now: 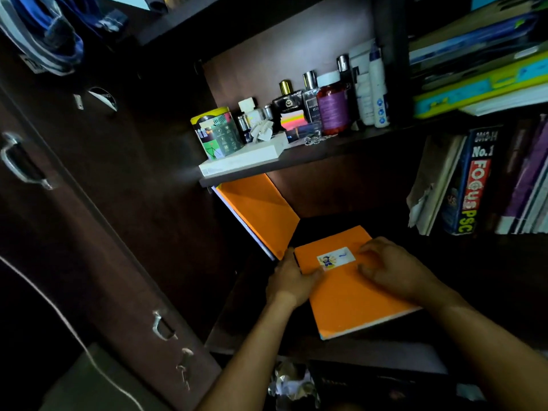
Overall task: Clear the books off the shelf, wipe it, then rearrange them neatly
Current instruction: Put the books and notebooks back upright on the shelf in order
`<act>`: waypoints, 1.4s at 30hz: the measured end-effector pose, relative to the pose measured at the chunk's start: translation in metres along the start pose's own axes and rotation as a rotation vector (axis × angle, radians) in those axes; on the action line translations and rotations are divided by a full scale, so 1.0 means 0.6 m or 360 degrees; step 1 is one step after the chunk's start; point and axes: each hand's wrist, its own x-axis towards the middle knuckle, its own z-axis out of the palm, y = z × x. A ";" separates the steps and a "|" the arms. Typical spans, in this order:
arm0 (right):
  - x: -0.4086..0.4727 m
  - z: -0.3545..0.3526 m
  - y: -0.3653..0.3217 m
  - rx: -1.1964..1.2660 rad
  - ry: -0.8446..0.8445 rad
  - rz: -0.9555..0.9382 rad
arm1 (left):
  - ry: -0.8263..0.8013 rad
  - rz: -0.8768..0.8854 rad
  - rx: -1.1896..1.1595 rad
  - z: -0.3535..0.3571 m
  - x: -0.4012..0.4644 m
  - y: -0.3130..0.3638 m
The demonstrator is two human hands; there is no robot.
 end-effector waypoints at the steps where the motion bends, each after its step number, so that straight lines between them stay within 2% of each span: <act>1: 0.000 0.002 0.004 0.0052 0.0050 -0.0007 | -0.0047 -0.0060 -0.0209 0.004 0.003 0.005; 4: 0.002 0.004 0.015 0.0189 0.0140 -0.0032 | -0.0144 -0.0259 -0.0774 0.001 0.004 0.017; 8: 0.000 0.002 0.016 0.0475 0.0309 -0.0035 | -0.0069 -0.0203 -0.1025 -0.003 0.007 0.021; 10: -0.004 0.002 0.013 0.0565 0.0366 -0.0018 | 0.0108 -0.0066 -0.1109 -0.008 0.013 0.017; 12: -0.007 0.001 0.009 0.0520 0.0284 -0.0009 | 0.0441 0.0065 -0.1120 -0.028 0.020 0.009; 15: -0.010 0.004 0.004 0.0258 0.0059 -0.0086 | 0.0824 0.0092 -0.1078 -0.062 0.033 -0.018; 19: 0.001 0.015 -0.005 -0.0497 -0.0137 -0.0202 | 0.1110 0.0098 -0.0800 -0.101 0.045 -0.027; 22: 0.002 0.019 -0.001 -0.0601 -0.0122 -0.0219 | 0.1312 0.0009 -0.0556 -0.119 0.059 -0.027; 29: 0.001 0.017 -0.005 -0.0568 -0.0144 -0.0218 | 0.1398 -0.0163 -0.0469 -0.107 0.125 -0.010; 34: 0.004 0.018 -0.004 -0.0537 -0.0157 -0.0223 | 0.1478 -0.0239 -0.0620 -0.092 0.148 0.009; 39: 0.002 0.017 -0.005 -0.0540 -0.0137 -0.0222 | 0.1442 0.0003 -0.0668 -0.075 0.119 -0.003; 42: -0.013 0.000 -0.013 -0.0203 -0.0076 -0.0178 | 0.1278 0.0342 -0.0401 -0.039 0.064 0.009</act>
